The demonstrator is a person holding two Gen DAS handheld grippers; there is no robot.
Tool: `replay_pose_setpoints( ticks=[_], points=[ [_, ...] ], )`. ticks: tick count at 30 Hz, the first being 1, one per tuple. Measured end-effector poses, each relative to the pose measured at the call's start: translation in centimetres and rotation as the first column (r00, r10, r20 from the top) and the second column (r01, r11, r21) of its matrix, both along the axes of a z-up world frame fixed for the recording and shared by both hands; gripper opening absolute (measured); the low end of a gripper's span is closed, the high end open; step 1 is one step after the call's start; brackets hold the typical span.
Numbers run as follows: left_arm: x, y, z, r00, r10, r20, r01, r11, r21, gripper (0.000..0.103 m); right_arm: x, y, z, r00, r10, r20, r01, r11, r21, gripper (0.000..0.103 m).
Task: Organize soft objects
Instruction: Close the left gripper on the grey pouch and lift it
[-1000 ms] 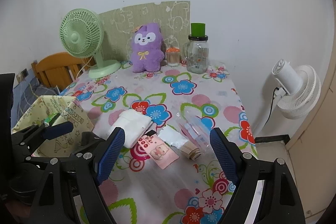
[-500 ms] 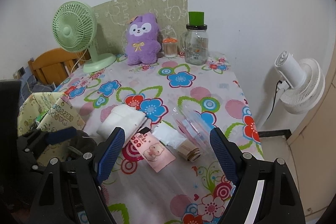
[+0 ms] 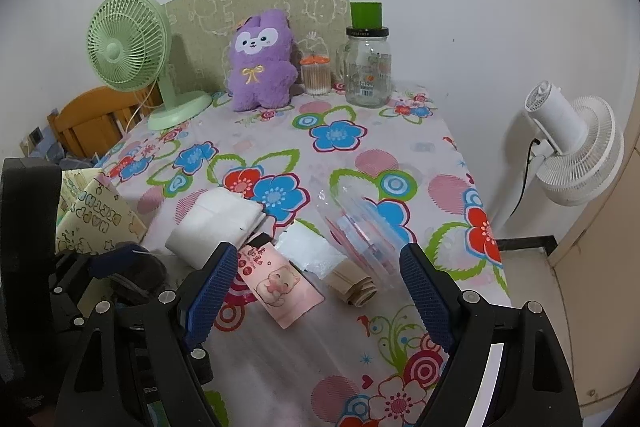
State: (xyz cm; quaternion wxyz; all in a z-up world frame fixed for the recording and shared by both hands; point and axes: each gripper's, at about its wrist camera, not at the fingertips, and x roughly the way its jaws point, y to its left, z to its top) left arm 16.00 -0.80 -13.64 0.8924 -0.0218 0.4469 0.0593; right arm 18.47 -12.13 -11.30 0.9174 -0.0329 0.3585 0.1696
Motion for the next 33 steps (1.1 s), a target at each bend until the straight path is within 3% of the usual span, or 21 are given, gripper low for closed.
replay_pose_setpoints(
  ticks=[9, 16, 20, 24, 28, 33],
  points=[
    [0.1, -1.3, -1.4, 0.998, 0.054, -0.024, -0.051, 0.994, 0.099, 0.098, 0.5, -0.1, -0.7, 1.0, -0.002, -0.017, 0.002, 1.0, -0.004, 0.085],
    [-1.5, -1.1, 0.5, 0.994, 0.101, 0.039, -0.104, 0.992, 0.068, 0.102, 0.7, -0.1, -0.8, 1.0, -0.006, -0.015, 0.006, 1.0, -0.001, 0.085],
    [-2.1, -1.3, 1.2, 0.989, 0.124, 0.077, -0.131, 0.987, 0.094, 0.103, 0.7, 0.1, -0.7, 1.0, 0.001, -0.016, 0.0, 1.0, 0.007, 0.085],
    [-1.9, -1.3, 0.4, 0.986, 0.166, 0.026, -0.168, 0.978, 0.124, 0.103, 0.4, 0.2, -0.6, 1.0, 0.009, -0.011, -0.009, 1.0, 0.008, 0.085],
    [-1.7, -1.1, -0.6, 0.979, 0.202, -0.022, -0.199, 0.974, 0.11, 0.103, 0.4, 0.0, -0.6, 1.0, -0.001, -0.013, 0.001, 1.0, 0.01, 0.085],
    [-1.1, -1.2, -1.3, 0.974, 0.225, -0.027, -0.218, 0.964, 0.148, 0.103, 0.3, -0.5, -0.7, 1.0, -0.01, -0.014, 0.01, 1.0, 0.01, 0.085]
  ],
)
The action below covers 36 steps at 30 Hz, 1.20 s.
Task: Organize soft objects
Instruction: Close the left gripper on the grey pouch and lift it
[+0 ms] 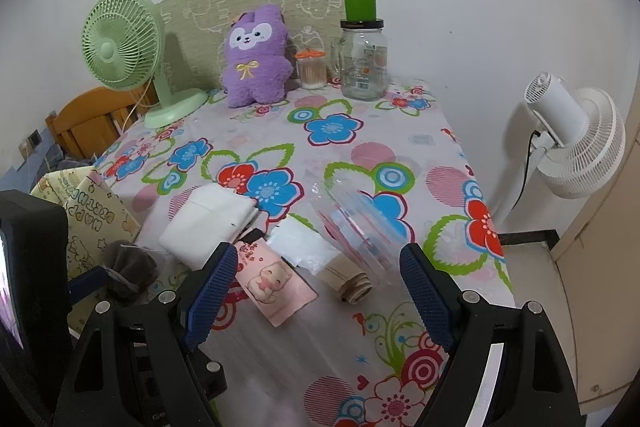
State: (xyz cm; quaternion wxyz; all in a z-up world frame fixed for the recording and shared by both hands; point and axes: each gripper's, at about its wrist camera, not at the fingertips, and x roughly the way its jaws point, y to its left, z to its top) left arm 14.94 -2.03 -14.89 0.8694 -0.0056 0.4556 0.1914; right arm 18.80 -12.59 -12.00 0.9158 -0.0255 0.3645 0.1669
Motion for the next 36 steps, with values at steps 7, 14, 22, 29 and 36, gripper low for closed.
replay_pose_setpoints(
  ticks=[7, 14, 22, 29, 36],
  points=[
    [0.3, -0.2, -0.4, 1.0, 0.022, -0.021, -0.021, 0.999, 0.044, 0.102, 0.3, 0.2, -0.4, 1.0, 0.008, -0.008, -0.008, 1.0, 0.002, 0.085],
    [-0.2, 0.7, -0.5, 0.996, 0.083, -0.027, -0.081, 0.993, 0.091, 0.102, 0.5, 0.3, -0.6, 1.0, 0.011, -0.014, -0.011, 1.0, 0.012, 0.085],
    [0.2, 0.5, -1.3, 0.997, 0.077, -0.019, -0.075, 0.991, 0.113, 0.08, 0.6, -0.2, -0.9, 1.0, 0.006, -0.019, -0.005, 1.0, 0.017, 0.085],
    [0.2, 1.1, -1.0, 0.998, 0.062, -0.02, -0.061, 0.997, 0.055, 0.04, 0.7, -0.5, -0.9, 1.0, 0.001, -0.017, -0.001, 1.0, 0.023, 0.085],
    [-0.1, 0.7, -0.6, 1.0, -0.018, -0.014, 0.018, 1.0, -0.004, 0.034, 0.8, -0.2, -0.9, 1.0, 0.005, -0.013, -0.004, 1.0, 0.013, 0.085]
  ],
)
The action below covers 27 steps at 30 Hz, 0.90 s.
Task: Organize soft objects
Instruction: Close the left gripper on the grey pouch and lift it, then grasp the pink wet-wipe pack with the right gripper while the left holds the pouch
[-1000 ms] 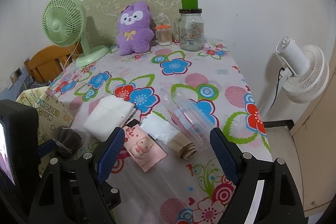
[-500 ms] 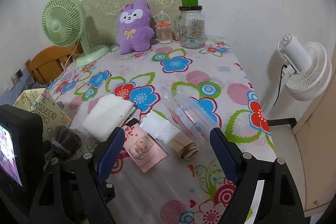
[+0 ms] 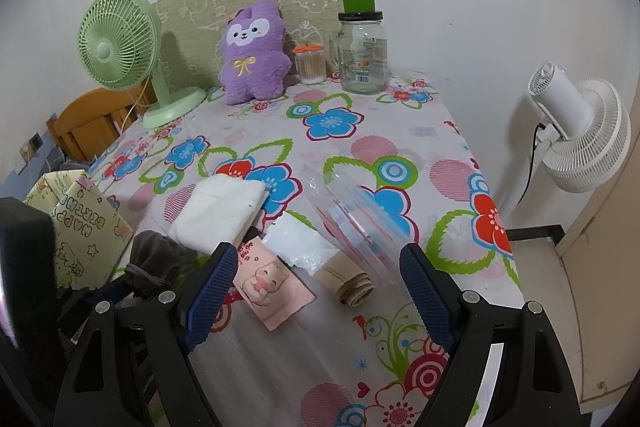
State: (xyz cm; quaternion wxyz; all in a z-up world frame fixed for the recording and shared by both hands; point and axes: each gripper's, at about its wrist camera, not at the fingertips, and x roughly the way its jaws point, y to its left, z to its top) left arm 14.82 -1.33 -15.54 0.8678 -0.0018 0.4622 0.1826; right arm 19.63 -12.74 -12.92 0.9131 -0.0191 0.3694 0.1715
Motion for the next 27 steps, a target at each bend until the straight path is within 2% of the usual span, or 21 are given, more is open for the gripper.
replay_pose_setpoints(
  ticks=[12, 27],
  points=[
    [-0.3, 0.2, 0.7, 0.998, -0.056, 0.035, 0.06, 0.99, -0.131, 0.031, 0.9, -0.4, -0.4, 1.0, -0.017, -0.002, 0.017, 0.999, -0.029, 0.085],
    [-0.8, 0.5, 1.0, 0.997, -0.063, 0.044, 0.07, 0.984, -0.162, 0.031, 2.6, 0.4, -2.9, 0.998, 0.008, -0.066, -0.014, 0.997, -0.077, 0.085]
  ],
)
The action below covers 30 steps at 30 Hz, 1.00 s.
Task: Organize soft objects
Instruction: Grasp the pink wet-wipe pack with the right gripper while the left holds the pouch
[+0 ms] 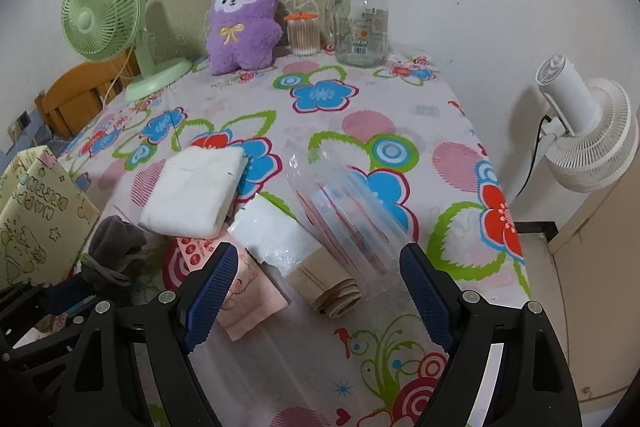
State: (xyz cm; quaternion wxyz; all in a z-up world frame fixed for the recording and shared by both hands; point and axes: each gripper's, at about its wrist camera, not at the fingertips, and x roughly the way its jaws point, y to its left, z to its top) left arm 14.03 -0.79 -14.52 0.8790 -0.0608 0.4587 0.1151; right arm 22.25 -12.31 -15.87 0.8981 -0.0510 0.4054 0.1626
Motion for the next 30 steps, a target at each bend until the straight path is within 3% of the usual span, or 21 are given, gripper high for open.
replay_pose_setpoints(
  ticks=[8, 16, 22, 25, 30],
  points=[
    [-0.2, 0.0, 0.0, 1.0, -0.002, -0.004, 0.002, 1.0, -0.01, 0.031, -0.6, 0.5, -0.3, 1.0, 0.03, -0.009, -0.03, 0.999, -0.024, 0.085],
    [-0.5, 0.2, -0.1, 1.0, 0.008, -0.006, -0.008, 1.0, -0.017, 0.031, -2.0, 2.5, -1.6, 0.987, 0.149, -0.066, -0.155, 0.984, -0.084, 0.085],
    [-0.6, 0.2, 0.0, 1.0, 0.006, -0.005, -0.006, 1.0, -0.025, 0.031, -1.2, 2.6, -2.1, 0.981, 0.179, -0.075, -0.182, 0.982, -0.044, 0.084],
    [-0.7, 0.2, 0.0, 1.0, 0.003, -0.006, -0.003, 1.0, -0.027, 0.031, -0.7, 2.6, -2.0, 0.982, 0.178, -0.067, -0.181, 0.983, -0.043, 0.075],
    [-0.8, 0.3, 0.1, 1.0, 0.01, -0.004, -0.01, 0.999, -0.032, 0.031, -0.7, 2.2, -1.7, 0.982, 0.179, -0.065, -0.181, 0.983, -0.025, 0.05]
  ],
)
